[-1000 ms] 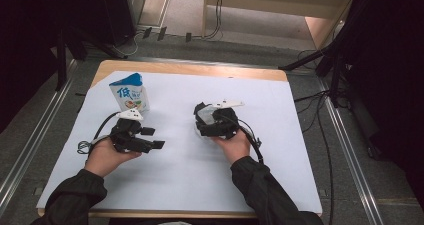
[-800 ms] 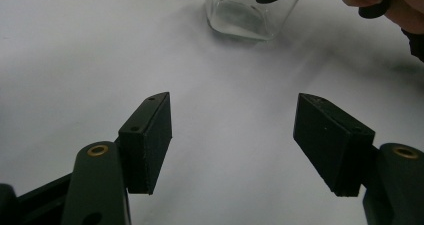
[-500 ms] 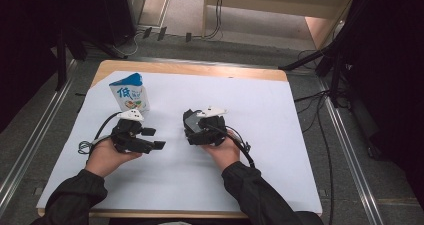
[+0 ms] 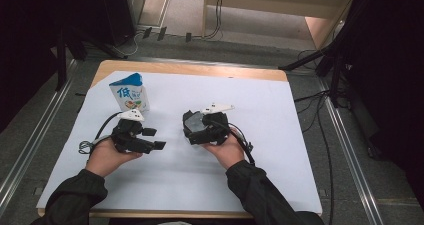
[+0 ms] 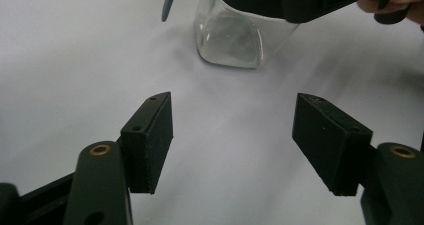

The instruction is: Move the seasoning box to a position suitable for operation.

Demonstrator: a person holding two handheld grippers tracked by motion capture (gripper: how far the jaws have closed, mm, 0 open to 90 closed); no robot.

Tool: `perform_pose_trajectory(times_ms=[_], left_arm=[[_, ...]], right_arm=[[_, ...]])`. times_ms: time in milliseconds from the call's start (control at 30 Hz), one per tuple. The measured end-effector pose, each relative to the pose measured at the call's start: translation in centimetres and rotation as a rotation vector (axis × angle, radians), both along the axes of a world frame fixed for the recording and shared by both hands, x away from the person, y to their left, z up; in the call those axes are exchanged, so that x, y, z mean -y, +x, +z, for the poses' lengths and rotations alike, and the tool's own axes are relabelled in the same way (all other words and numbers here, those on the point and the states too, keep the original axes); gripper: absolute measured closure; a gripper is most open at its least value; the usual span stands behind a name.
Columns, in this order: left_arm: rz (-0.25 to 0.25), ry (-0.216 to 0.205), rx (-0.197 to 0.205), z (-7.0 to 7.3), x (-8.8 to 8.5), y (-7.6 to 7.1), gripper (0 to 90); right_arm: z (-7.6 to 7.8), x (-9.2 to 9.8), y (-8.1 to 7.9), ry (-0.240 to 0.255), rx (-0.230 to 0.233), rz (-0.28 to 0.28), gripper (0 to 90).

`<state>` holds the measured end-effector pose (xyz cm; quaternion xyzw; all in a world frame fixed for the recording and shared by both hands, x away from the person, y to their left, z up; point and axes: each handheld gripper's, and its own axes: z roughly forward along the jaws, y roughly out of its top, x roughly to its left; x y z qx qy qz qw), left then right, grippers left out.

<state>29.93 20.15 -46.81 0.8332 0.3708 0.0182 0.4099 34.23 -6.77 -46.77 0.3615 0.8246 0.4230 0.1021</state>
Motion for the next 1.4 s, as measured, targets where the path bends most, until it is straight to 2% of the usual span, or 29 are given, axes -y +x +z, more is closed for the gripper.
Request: perform_pose_trajectory(times_ms=[33,67,100,167,200,233,300,333,367,400,433,500,533,600,633,667,733,767,800,833,867,933,967,1000,1133,1267,1333,1400], left_arm=[[-0.009,-0.019,-0.005,0.1,0.2,0.0,40.7],[-0.009,-0.019,-0.005,0.1,0.2,0.0,43.0],[-0.014,-0.02,-0.005,0.2,0.3,0.0,45.2],[-0.022,-0.014,-0.005,0.4,0.7,0.0,50.6],[-0.022,-0.006,0.0,0.5,0.9,0.0,50.6],[-0.017,-0.004,0.002,0.7,1.1,0.0,59.5],[-0.006,-0.02,0.014,1.3,1.4,0.3,69.0],[-0.006,-0.02,0.014,1.3,1.4,0.3,72.6],[-0.002,-0.019,0.014,1.5,1.5,0.5,72.6],[-0.007,0.004,0.006,1.9,2.0,0.9,79.6],[-0.007,0.004,0.006,1.9,2.0,0.9,82.2],[-0.011,0.03,-0.009,2.5,2.7,1.5,84.7],[-0.015,0.038,-0.009,2.6,2.9,1.7,87.7],[-0.016,0.043,-0.021,2.7,3.5,2.3,89.5],[-0.014,0.034,-0.017,2.7,3.8,2.5,90.0],[-0.016,0.026,-0.016,2.7,3.9,2.6,90.0],[-0.009,0.028,-0.01,2.4,4.2,2.7,90.0],[-0.008,0.018,-0.009,2.2,4.3,2.7,90.0],[-0.004,0.006,-0.007,2.0,4.3,2.7,90.0],[0.004,-0.019,-0.012,1.6,4.4,2.7,90.0],[0.003,-0.018,-0.013,1.4,4.4,2.8,90.0],[-0.003,0.007,-0.014,1.1,4.8,2.9,90.0],[-0.001,0.013,-0.009,1.0,5.0,2.9,90.0],[0.0,0.002,-0.011,0.9,5.0,3.0,90.0],[0.002,0.009,-0.009,0.6,5.4,3.1,90.0],[0.004,0.012,-0.006,0.4,5.7,3.1,90.0],[0.002,-0.006,-0.015,0.3,5.8,3.2,90.0],[0.005,0.003,-0.011,0.2,5.9,3.3,90.0]], right_arm=[[0.6,0.3,-0.3,0.006,0.002,0.007,3.2],[0.6,0.3,-0.3,0.006,0.002,0.007,3.2],[1.2,0.9,-0.5,0.029,0.0,0.015,3.2],[1.8,1.6,-0.8,0.042,0.001,0.021,3.3],[1.8,1.6,-0.8,0.042,0.001,0.021,3.3],[2.4,2.4,-1.0,0.053,0.007,0.025,7.7],[2.7,3.4,-1.2,0.067,0.013,0.032,19.1],[2.8,3.9,-1.3,0.083,0.005,0.029,19.9],[2.8,3.9,-1.3,0.083,0.005,0.029,19.9],[2.8,4.9,-1.2,0.094,-0.01,0.027,25.5],[2.8,4.9,-1.2,0.094,-0.01,0.027,25.5],[2.7,5.6,-1.2,0.084,-0.015,0.014,30.8],[2.4,6.3,-1.1,0.083,-0.019,0.013,37.8],[2.2,6.6,-0.9,0.083,-0.028,0.013,39.6],[1.9,6.9,-0.8,0.085,-0.044,0.02,44.8],[1.6,7.3,-0.6,0.08,-0.04,0.007,52.0],[1.5,7.7,-0.3,0.074,-0.024,0.0,58.6],[1.5,7.9,-0.1,0.067,-0.014,-0.004,63.3],[1.5,7.9,-0.1,0.067,-0.014,-0.004,63.3],[1.4,8.0,0.0,0.069,-0.009,-0.01,66.4],[1.2,8.2,0.3,0.057,0.003,-0.015,73.1],[1.1,8.2,0.4,0.053,0.001,-0.023,76.6],[0.7,8.2,1.0,0.055,0.003,-0.013,85.2],[0.5,8.2,1.3,0.056,-0.002,-0.014,87.9],[-0.5,7.6,2.1,0.051,-0.032,-0.019,90.0],[-1.1,7.1,2.3,0.036,-0.038,-0.015,90.0],[-1.3,6.7,2.3,0.028,-0.032,-0.006,90.0],[-1.3,6.7,2.3,0.027,-0.022,-0.002,90.0]])
